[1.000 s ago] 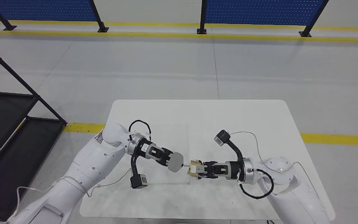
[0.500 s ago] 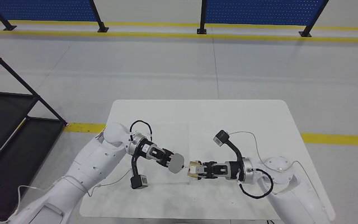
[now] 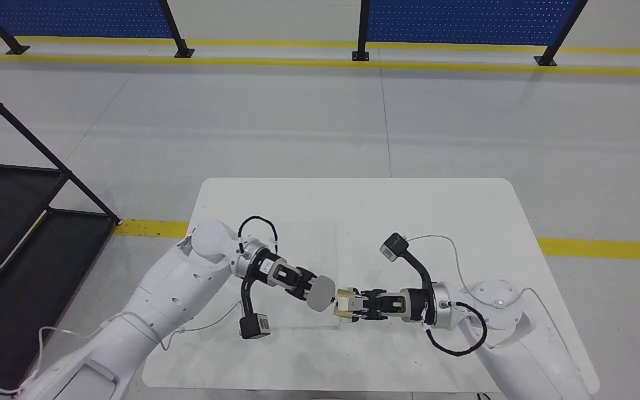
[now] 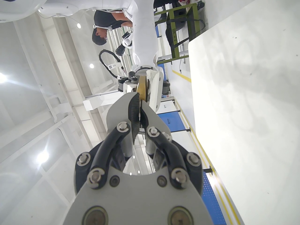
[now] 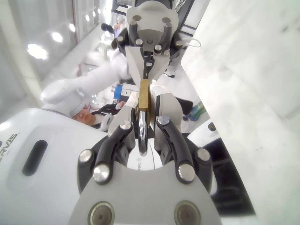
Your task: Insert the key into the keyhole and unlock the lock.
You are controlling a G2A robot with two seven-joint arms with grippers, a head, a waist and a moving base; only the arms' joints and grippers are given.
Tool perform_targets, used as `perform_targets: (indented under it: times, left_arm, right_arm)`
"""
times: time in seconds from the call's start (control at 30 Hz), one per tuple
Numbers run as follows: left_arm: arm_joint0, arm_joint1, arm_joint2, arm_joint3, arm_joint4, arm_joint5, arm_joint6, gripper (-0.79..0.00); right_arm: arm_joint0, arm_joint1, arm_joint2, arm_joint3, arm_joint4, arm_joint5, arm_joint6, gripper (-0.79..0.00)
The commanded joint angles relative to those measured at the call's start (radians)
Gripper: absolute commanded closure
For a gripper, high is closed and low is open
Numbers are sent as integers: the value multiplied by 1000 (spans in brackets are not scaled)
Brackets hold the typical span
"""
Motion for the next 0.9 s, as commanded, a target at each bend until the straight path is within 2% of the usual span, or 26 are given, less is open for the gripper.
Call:
perform_targets:
  times: [0.0,0.07,0.1,0.13,0.17,0.33,0.5,0.6,0.77,0.8,0.87]
  left_arm:
    - [-1,-1,3,1,0,1,-1,0]
    - [-1,-2,5,3,-2,2,-5,0]
    - [-1,-2,6,3,-1,0,-6,-108]
    - [-1,-2,7,4,-1,-3,-9,-379]
    - [-1,-2,5,5,-1,-6,-18,-785]
    - [5,4,-16,-6,-6,-33,-44,-785]
    - [11,18,-54,-15,-26,-141,-47,-785]
    - [5,26,-71,-14,-49,-278,-53,-785]
    - [-1,27,-57,44,-220,-636,-47,-785]
    - [-2,24,-51,62,-254,-673,-43,-785]
    - [-6,22,-46,73,-279,-683,-39,-785]
  right_arm:
    - [-1,0,-1,-1,1,0,-1,0]
    - [-2,1,-1,-1,1,-1,-3,0]
    - [-3,1,-1,-1,1,-2,-4,0]
    - [-4,1,-1,-1,2,-3,-8,0]
    - [-5,1,-1,-1,2,-4,-10,0]
    - [-12,3,5,-1,4,-10,-20,0]
    - [-22,6,11,-3,-12,-14,-32,0]
    - [-27,9,15,-8,-27,-14,-38,0]
    - [-30,11,20,-9,-31,-16,-39,0]
    - [-30,11,21,-9,-30,-16,-38,0]
    - [-30,12,21,-7,-28,-16,-37,0]
